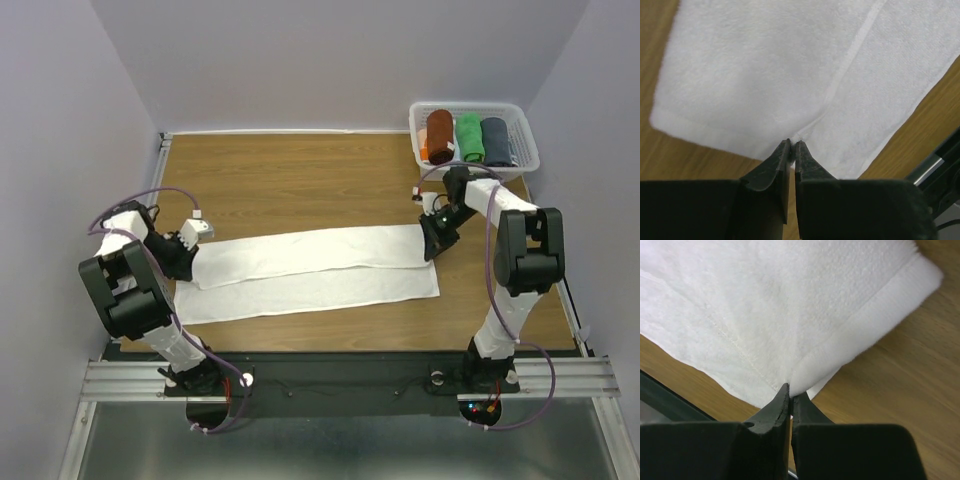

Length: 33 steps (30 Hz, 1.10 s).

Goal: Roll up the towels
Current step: Fold the towel

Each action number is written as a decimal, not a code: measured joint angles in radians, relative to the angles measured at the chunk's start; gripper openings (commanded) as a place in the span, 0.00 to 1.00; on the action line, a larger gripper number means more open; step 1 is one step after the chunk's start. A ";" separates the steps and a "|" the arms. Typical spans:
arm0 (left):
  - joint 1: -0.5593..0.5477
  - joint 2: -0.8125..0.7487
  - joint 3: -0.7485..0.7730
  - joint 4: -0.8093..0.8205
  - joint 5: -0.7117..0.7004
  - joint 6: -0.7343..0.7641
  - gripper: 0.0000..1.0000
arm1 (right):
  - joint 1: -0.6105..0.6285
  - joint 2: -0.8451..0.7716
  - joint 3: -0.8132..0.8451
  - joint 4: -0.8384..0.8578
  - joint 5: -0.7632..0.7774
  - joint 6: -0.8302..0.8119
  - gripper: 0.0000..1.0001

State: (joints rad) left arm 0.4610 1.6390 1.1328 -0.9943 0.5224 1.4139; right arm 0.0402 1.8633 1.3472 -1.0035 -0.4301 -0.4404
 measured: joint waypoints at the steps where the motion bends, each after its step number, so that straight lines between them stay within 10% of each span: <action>1: -0.012 0.000 -0.032 0.024 -0.008 -0.013 0.00 | 0.001 0.019 -0.007 0.000 0.001 0.000 0.01; 17: -0.074 0.275 0.160 0.217 0.001 -0.457 0.00 | -0.004 0.243 0.198 -0.031 0.081 0.116 0.00; 33: -0.110 0.344 0.372 0.286 0.027 -0.456 0.00 | -0.014 0.287 0.352 0.009 0.128 0.114 0.00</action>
State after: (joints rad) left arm 0.3511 1.9835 1.5043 -0.7078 0.5495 0.9577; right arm 0.0265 2.1506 1.6989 -0.9947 -0.3023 -0.3260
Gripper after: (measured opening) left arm 0.156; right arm 0.038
